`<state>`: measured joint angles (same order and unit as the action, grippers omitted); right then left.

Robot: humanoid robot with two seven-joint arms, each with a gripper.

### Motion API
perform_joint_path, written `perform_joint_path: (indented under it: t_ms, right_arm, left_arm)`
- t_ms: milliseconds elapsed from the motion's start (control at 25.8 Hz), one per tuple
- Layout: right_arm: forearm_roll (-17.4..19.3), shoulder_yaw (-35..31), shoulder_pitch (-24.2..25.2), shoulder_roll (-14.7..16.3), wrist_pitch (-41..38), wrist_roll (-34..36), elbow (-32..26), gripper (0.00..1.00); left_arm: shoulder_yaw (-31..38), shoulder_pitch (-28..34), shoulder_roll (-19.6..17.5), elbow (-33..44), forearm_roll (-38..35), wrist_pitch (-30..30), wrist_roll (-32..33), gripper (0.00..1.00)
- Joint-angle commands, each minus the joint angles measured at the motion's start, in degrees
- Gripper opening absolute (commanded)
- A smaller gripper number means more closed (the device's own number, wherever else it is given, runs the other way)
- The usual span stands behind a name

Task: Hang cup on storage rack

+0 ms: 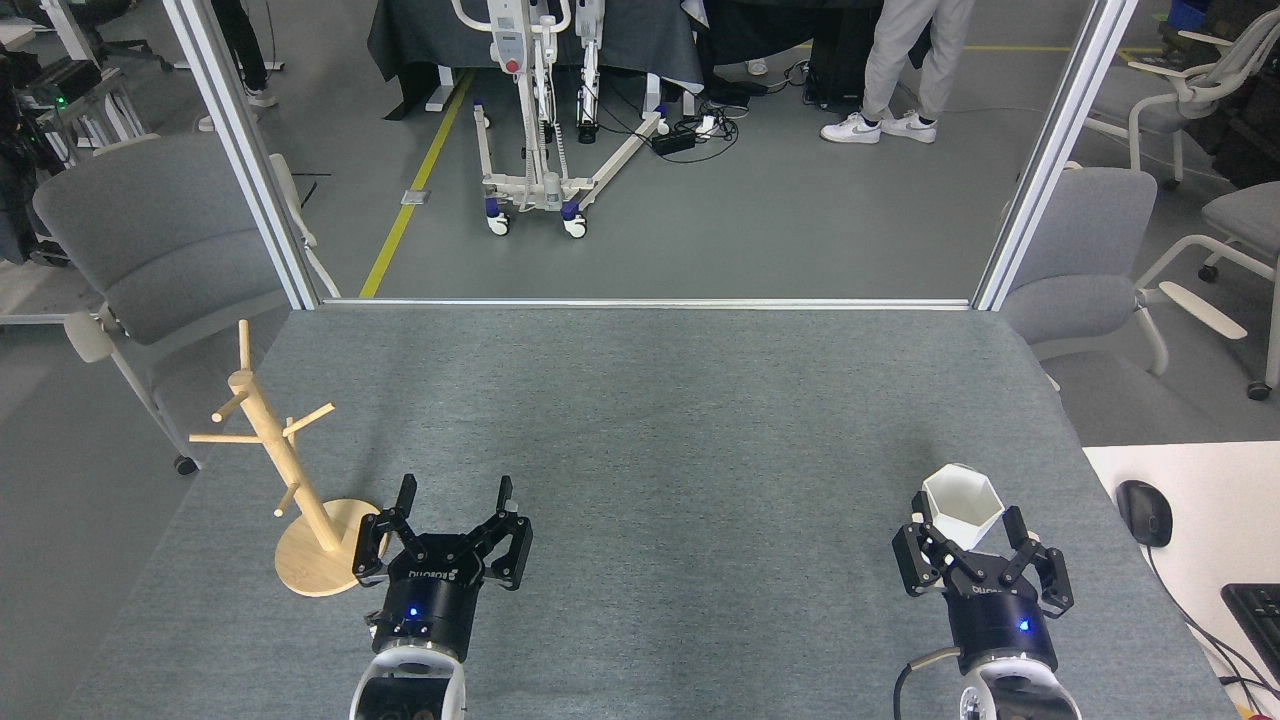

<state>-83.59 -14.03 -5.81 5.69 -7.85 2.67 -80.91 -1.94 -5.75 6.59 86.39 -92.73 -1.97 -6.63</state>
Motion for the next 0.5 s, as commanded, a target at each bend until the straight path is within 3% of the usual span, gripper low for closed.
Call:
perform_joint_path:
  t_ms: [0, 155, 271, 465]
  right_arm:
    - [0.0, -0.4, 0.4, 0.3, 0.0, 0.0, 0.1, 1.00]
    - [0.2, -5.0, 0.5, 2.6, -1.3, 0.1, 0.5, 1.00]
    - [0.2, -5.7, 1.2, 5.8, -7.4, 0.9, 3.4, 1.00]
    - [-0.2, -7.2, 1.0, 6.8, -9.2, 4.7, 7.2, 1.00]
  left_arm:
    - [0.0, 0.0, 0.0, 0.6, 0.0, 0.0, 1.5, 1.00]
    - [-0.1, 0.0, 0.0, 0.8, 0.0, 0.0, 2.2, 1.00]
    - [-0.1, 0.6, 0.0, 0.7, -0.1, 0.0, 2.2, 1.00]
    - [-0.1, 1.6, 0.1, 0.7, -0.1, 0.0, 2.2, 1.00]
